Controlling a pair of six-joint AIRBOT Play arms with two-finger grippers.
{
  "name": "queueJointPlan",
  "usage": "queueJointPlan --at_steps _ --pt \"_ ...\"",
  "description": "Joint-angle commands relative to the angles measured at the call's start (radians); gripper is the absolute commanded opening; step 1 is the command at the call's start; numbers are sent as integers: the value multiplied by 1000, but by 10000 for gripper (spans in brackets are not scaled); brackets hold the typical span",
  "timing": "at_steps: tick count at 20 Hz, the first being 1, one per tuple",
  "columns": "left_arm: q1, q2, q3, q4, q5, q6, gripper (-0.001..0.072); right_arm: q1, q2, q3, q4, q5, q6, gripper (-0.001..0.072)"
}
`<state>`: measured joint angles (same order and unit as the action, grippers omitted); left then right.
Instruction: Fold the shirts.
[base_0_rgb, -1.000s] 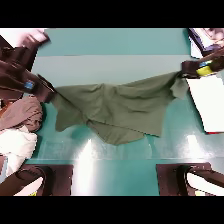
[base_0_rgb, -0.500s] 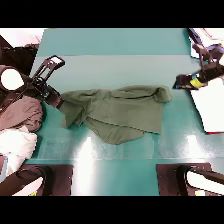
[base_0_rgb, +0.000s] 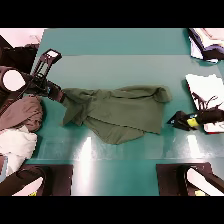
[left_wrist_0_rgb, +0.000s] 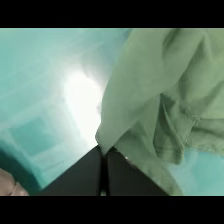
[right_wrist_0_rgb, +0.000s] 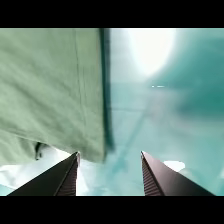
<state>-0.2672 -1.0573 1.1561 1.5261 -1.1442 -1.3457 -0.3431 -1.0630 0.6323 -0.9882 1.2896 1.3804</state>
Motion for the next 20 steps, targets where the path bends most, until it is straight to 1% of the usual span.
queueJointPlan --at_steps 1,4,8,9,11,12,13,16,18,20 --pt "0 0 0 -19 -2 -16 26 -10 16 -137 127 -69 -38 445" --pt "0 0 0 -23 -16 -17 26 70 16 -175 132 -137 -34 431" --pt "0 0 0 -23 -38 -17 26 190 16 -177 122 -225 18 428" --pt "0 0 0 -23 -50 -17 27 201 16 -177 123 -235 18 401" --pt "0 0 0 -23 -69 -17 26 220 17 -177 123 -236 17 239" --pt "0 0 0 -24 -77 -21 26 232 17 -177 124 -236 13 85" --pt "0 0 0 -23 -78 -44 26 245 18 -177 125 -236 10 20" --pt "0 0 25 -22 -78 -54 26 272 37 -95 125 -199 8 18" --pt "0 8 113 -16 -103 -54 26 269 111 37 132 -176 10 17" --pt "0 15 262 -17 -116 -54 26 239 195 216 131 -172 34 17"
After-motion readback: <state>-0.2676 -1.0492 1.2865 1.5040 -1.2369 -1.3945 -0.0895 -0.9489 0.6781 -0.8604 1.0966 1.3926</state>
